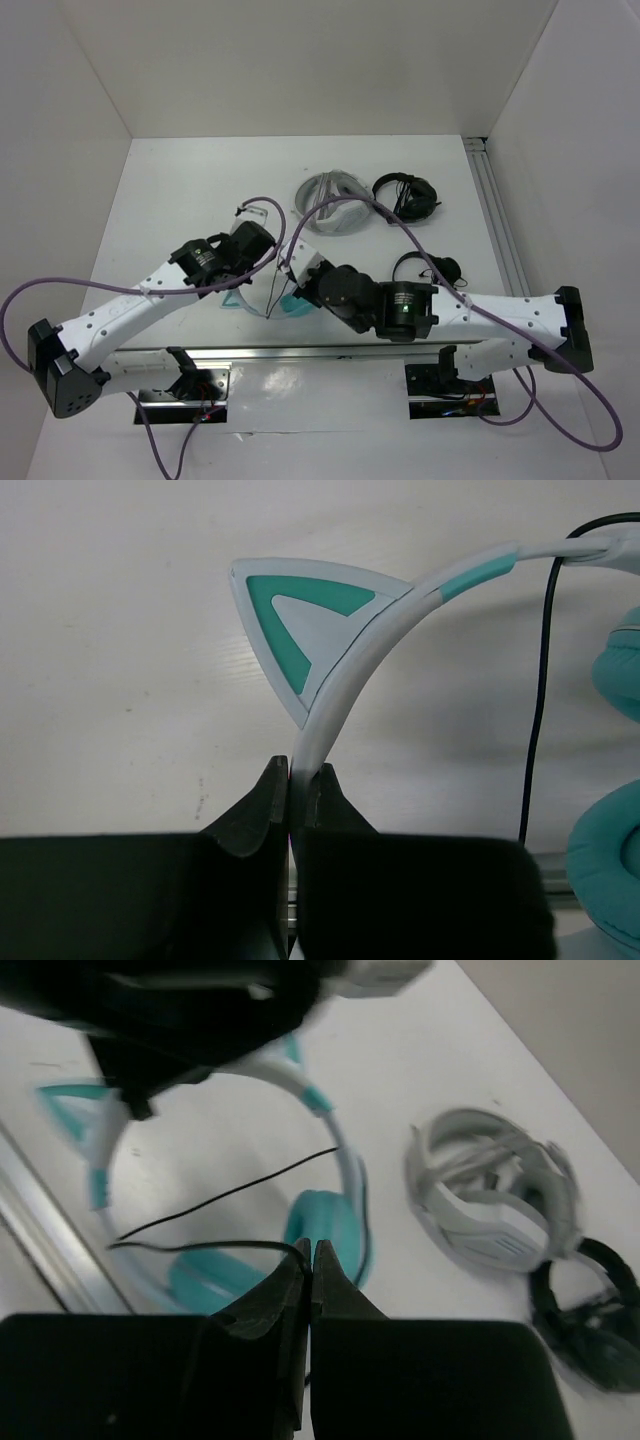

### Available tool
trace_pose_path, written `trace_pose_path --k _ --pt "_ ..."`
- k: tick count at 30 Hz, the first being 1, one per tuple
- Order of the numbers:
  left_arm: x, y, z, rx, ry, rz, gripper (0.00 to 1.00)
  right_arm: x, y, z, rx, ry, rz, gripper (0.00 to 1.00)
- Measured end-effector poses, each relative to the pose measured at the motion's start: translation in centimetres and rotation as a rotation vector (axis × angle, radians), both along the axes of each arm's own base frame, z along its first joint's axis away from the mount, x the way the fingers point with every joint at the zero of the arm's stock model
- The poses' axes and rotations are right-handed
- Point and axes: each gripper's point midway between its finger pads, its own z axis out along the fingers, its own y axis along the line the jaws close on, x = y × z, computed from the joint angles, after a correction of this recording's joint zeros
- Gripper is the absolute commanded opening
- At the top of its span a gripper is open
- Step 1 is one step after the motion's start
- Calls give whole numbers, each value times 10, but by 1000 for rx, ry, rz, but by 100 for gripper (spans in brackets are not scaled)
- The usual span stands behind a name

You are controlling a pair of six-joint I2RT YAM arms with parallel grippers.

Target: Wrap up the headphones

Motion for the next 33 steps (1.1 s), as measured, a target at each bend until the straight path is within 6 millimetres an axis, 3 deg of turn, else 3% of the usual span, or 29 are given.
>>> trace_pose_path --k 3,7,12,19,25,29,33 --pt "-9 -22 -2 -89 19 -115 0 24 -27 -1 -48 -17 -81 1" --pt "-27 -63 10 -241 16 -298 0 37 -56 4 -52 -33 -129 2" --pt "-46 -97 33 -336 -7 -430 0 51 -71 7 -59 -55 -162 6" --pt "-49 -82 65 -399 -87 -363 0 97 -85 -11 -56 32 -154 12" --pt "-65 -64 77 -393 -73 -388 0 135 -93 -14 30 125 -96 14" --pt "-76 -58 82 -375 -47 -441 0 136 -68 -15 98 176 23 15" --pt "-85 -58 91 -369 -21 -495 0 129 -46 -14 192 207 125 25"
